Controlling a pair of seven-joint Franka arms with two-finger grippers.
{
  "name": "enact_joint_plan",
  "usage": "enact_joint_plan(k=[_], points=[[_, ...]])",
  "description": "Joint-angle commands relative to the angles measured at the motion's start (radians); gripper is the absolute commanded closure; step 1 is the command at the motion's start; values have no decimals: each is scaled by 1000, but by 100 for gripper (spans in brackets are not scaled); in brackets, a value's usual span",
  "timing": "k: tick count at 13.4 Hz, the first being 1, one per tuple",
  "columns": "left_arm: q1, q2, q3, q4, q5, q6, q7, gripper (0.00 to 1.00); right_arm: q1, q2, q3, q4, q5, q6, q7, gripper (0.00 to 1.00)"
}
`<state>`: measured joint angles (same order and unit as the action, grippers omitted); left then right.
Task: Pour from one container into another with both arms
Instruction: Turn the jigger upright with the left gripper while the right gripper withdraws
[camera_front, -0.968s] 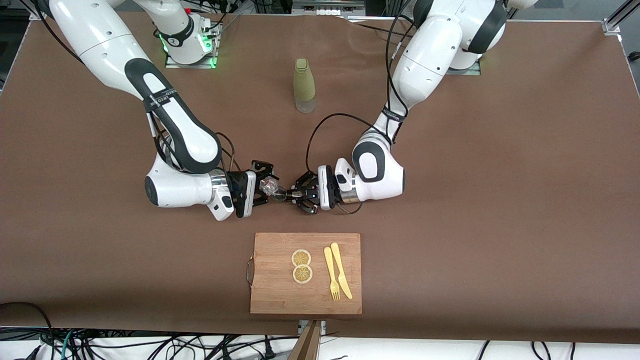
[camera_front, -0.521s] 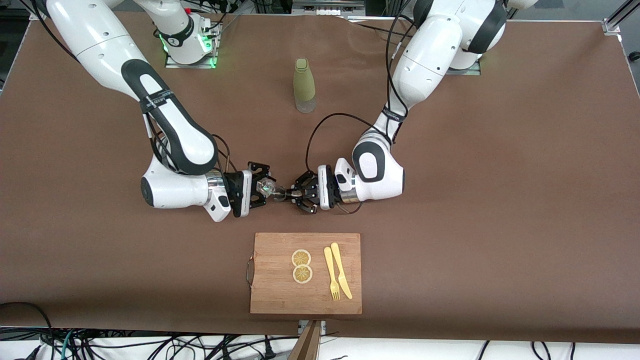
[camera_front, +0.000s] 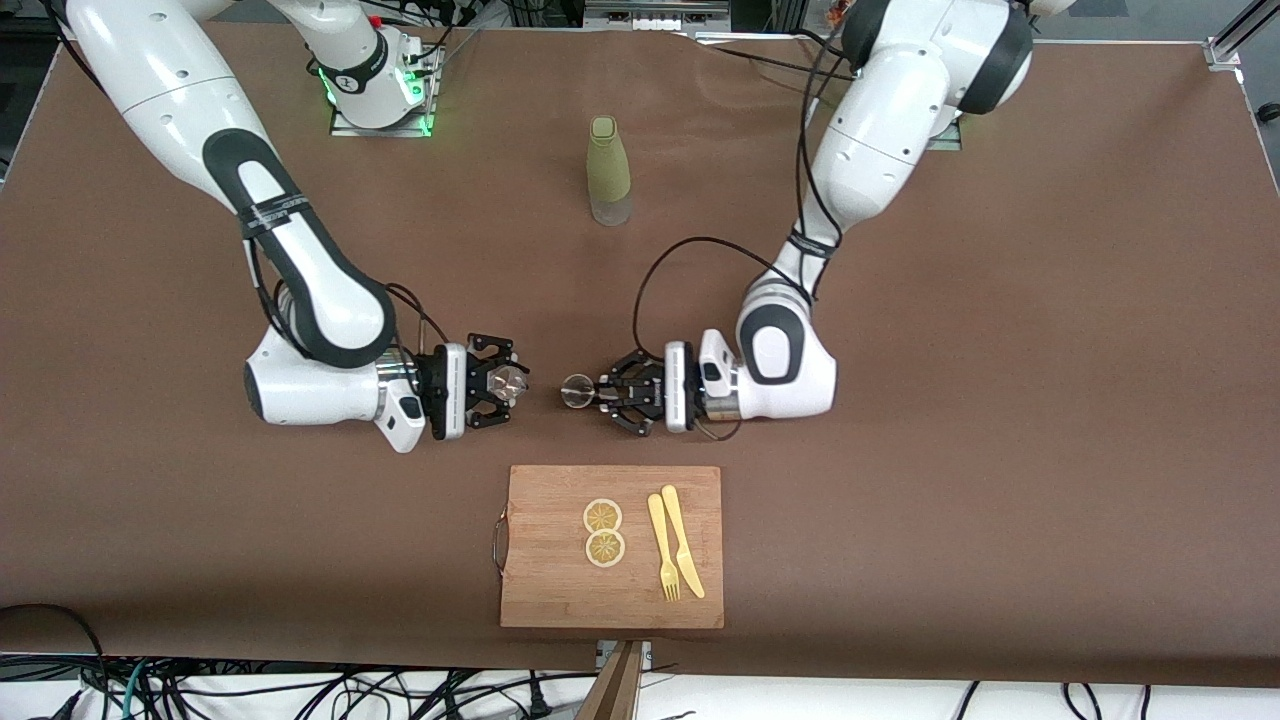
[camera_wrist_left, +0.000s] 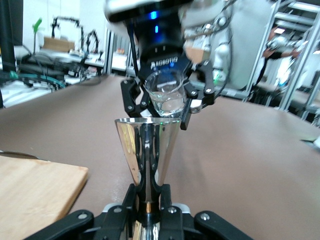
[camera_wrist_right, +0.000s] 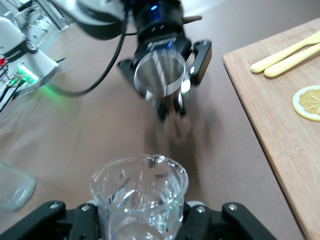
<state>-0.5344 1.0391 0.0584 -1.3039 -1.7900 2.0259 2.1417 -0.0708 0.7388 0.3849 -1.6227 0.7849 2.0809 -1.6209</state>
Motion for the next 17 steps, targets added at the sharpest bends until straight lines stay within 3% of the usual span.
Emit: enact_joint_plan(k=[1,4,9,13,17], points=[[130,-80,-9,-104,132,-181,70,100,-23,-4,-64,0,78,-122,-178,73],[298,-113,-8,-115,375,-398,122,100,-26,2,-150,-6,103,-249,-345,73],[517,-96,-8,-113,625,-660,291,100,-32,39,-276,-8,102,-425,-532,71],[718,-79,-11,-103,869,-782,404,100,-66,79,-330,-8,85,-479,-658,70],[853,-7,-19,-61,877,-822,480,100,-98,114,-362,-8,82,-472,-723,70]])
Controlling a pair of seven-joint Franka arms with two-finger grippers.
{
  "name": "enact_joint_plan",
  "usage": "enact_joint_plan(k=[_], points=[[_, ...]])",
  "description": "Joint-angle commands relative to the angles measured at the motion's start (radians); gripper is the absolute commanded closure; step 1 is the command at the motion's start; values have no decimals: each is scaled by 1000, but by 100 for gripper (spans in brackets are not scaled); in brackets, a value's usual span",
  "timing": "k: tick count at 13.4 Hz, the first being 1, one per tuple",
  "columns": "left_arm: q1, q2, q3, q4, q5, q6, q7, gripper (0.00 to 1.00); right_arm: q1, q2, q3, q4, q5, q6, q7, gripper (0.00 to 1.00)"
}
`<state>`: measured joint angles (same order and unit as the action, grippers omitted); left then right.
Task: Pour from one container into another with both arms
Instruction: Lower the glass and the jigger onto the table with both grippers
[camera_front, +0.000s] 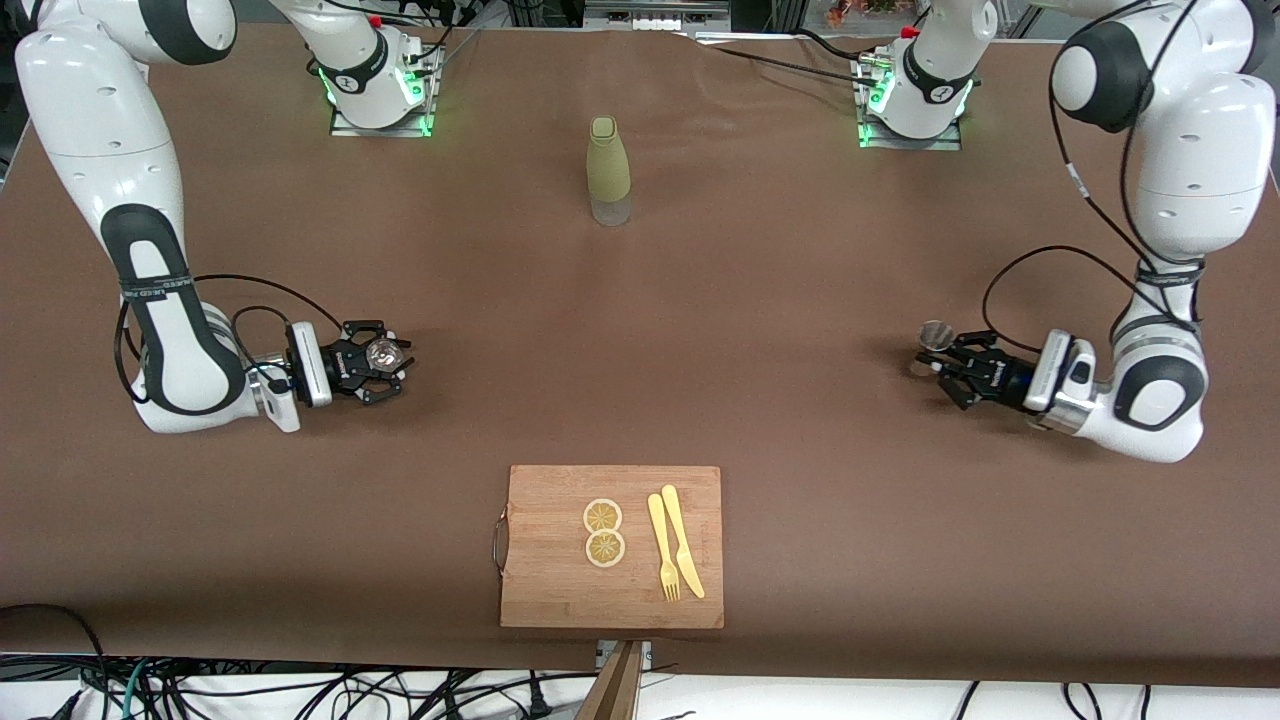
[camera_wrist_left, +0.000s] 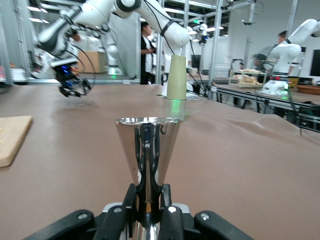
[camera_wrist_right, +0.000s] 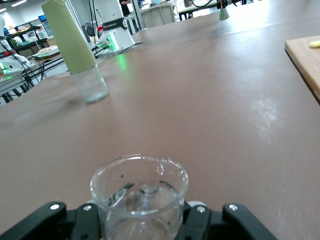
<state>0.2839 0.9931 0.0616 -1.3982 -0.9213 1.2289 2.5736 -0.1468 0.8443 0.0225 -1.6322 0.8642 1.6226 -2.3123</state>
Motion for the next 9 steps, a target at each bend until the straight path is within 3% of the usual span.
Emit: enact_joint_plan(k=[1,3,5,9], points=[[59,50,-26,47,-1,-19,51,100,-31,21,0,2,2,-6,-45,69],[87,56,-32,105,-46,-17,30,100,-37,38,-12,2,7,23,-76,68],[101,62,-22,107,-180,45,-32,100,-48,48,-13,2,15,42,-111,68],[110,87,-23,108,-206,126,-78,100,-65,53,-13,2,21,42,-128,65]])
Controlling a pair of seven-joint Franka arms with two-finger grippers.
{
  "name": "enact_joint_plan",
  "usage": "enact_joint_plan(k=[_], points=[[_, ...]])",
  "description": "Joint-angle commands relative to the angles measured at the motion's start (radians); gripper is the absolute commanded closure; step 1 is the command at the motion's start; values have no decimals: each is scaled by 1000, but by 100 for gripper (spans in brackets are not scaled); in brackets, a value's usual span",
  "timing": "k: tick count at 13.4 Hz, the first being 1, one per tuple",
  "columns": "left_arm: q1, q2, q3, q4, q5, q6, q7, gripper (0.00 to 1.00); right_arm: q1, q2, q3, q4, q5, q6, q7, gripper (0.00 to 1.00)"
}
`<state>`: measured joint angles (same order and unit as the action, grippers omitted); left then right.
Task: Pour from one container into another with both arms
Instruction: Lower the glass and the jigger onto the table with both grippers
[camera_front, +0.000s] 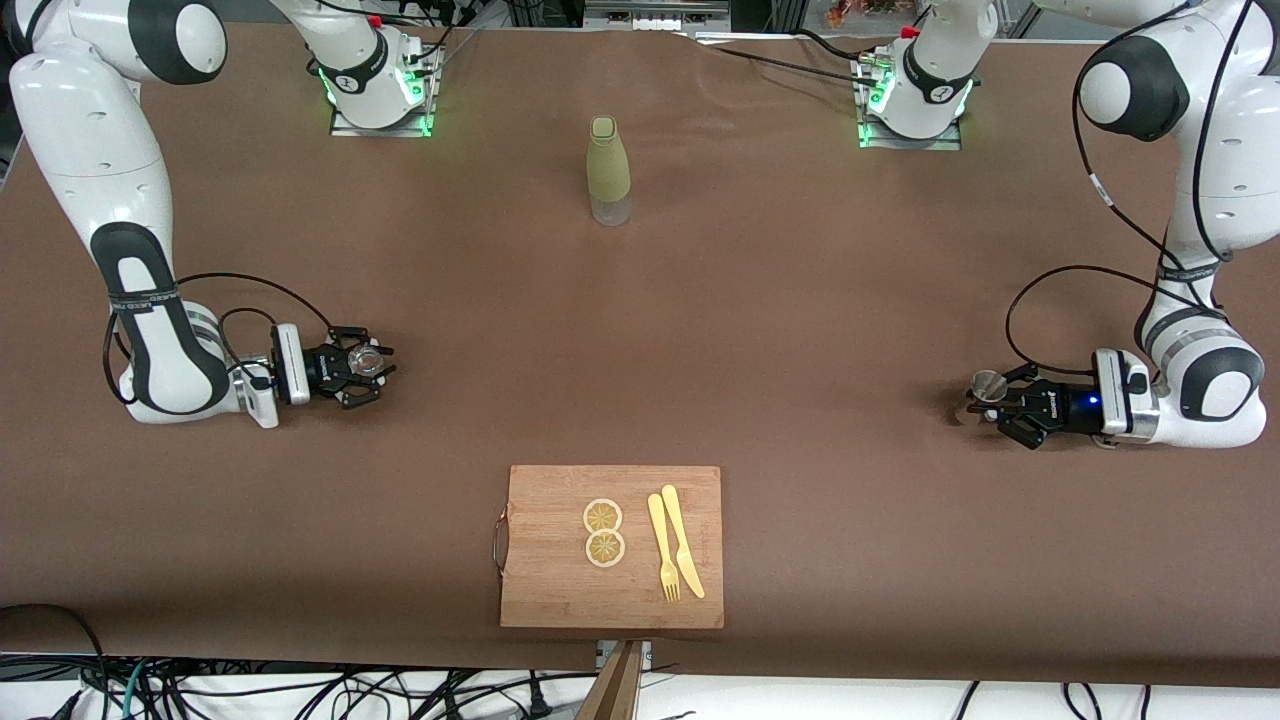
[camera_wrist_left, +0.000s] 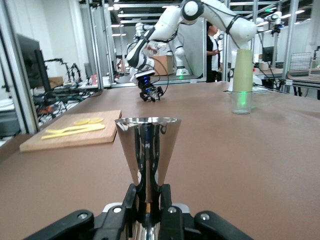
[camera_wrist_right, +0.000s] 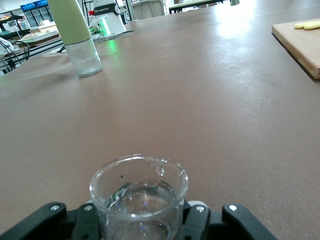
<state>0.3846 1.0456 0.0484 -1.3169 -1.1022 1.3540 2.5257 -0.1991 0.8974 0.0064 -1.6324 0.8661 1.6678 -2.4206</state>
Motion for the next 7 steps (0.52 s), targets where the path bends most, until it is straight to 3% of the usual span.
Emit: enact_joint_plan(k=[1,2,6,7], points=[[10,43,-10,27,-25,16,-27,100,-13,0,-2,2,19,-5,-20,62],[10,48,-12,25,-25,34,-25,100,-14,0,-3,2,20,-5,-20,56],[10,56,-10,25,-25,37,-27,100,-14,0,-20,5,21,-8,-20,6],[10,57,-10,25,-25,37,-25,100,-14,0,-23,8,19,-11,-21,1]])
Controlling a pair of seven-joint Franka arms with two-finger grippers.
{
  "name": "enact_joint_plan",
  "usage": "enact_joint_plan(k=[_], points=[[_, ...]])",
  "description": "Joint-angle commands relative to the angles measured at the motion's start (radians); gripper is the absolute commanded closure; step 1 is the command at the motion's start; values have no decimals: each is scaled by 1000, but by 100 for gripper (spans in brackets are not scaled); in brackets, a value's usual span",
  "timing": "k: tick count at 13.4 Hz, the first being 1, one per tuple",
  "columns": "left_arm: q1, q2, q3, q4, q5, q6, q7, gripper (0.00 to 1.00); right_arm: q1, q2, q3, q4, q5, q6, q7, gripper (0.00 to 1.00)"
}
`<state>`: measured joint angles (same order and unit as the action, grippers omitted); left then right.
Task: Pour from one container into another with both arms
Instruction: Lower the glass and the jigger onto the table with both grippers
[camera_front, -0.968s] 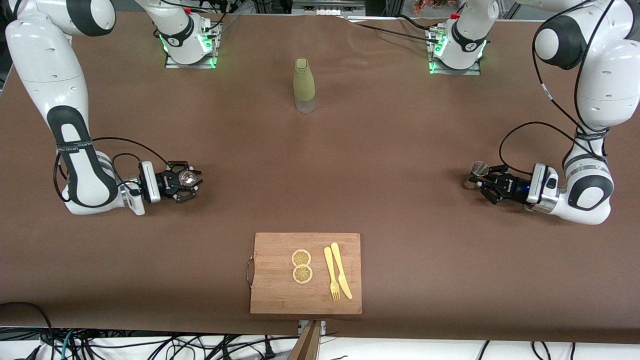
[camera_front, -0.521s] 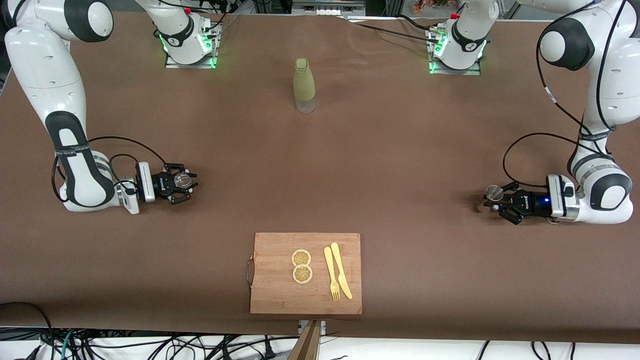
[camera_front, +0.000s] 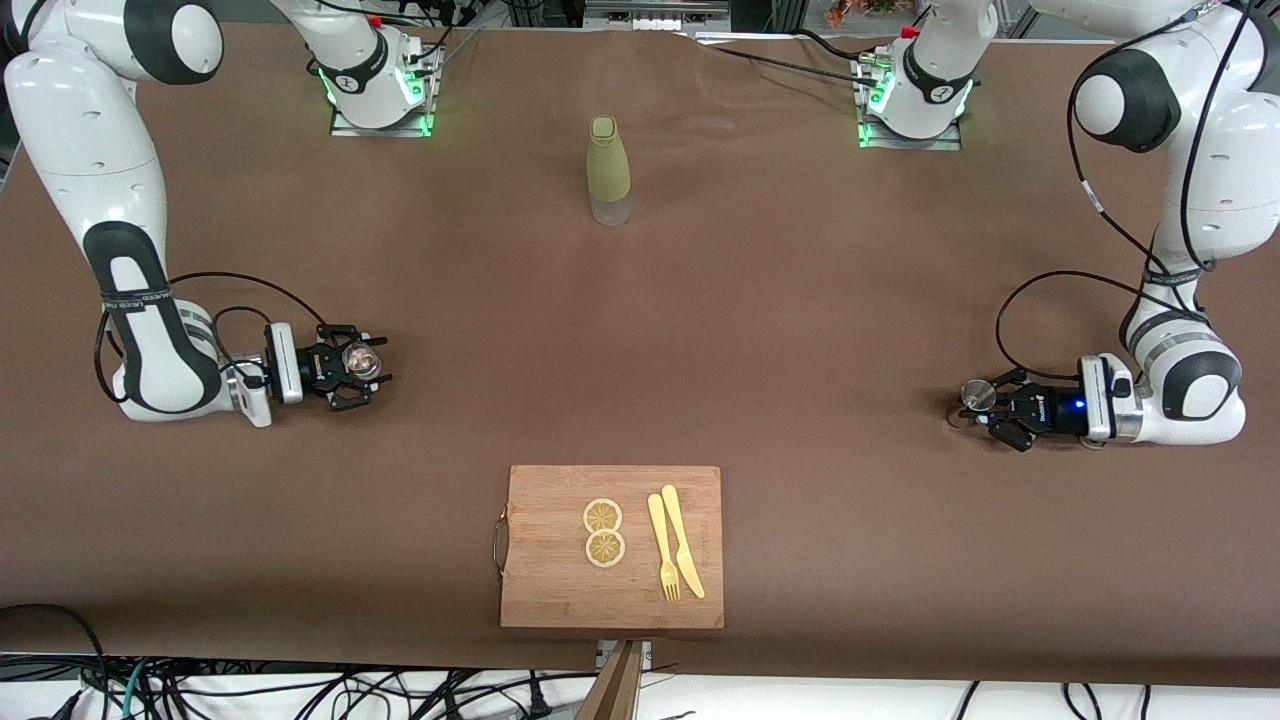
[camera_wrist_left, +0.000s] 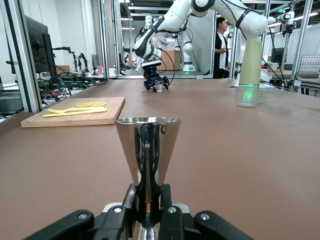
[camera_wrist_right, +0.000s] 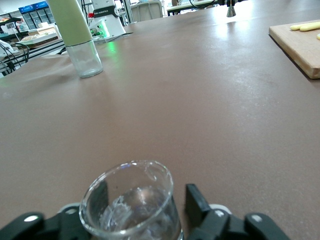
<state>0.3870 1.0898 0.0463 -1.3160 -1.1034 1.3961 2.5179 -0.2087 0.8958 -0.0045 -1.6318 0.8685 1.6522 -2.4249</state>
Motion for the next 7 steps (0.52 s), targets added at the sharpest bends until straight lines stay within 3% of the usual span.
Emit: enact_joint_plan(k=[1,5,7], points=[[9,15,-8,24,-26,-5,-16,100,-5,0,-18,10,17,1,-17,1],[12,19,-5,21,-29,4,-11,100,-5,-3,-90,55,15,-20,-3,1],[15,18,-3,23,-29,4,-11,82,-5,-6,-126,117,4,-64,27,1]])
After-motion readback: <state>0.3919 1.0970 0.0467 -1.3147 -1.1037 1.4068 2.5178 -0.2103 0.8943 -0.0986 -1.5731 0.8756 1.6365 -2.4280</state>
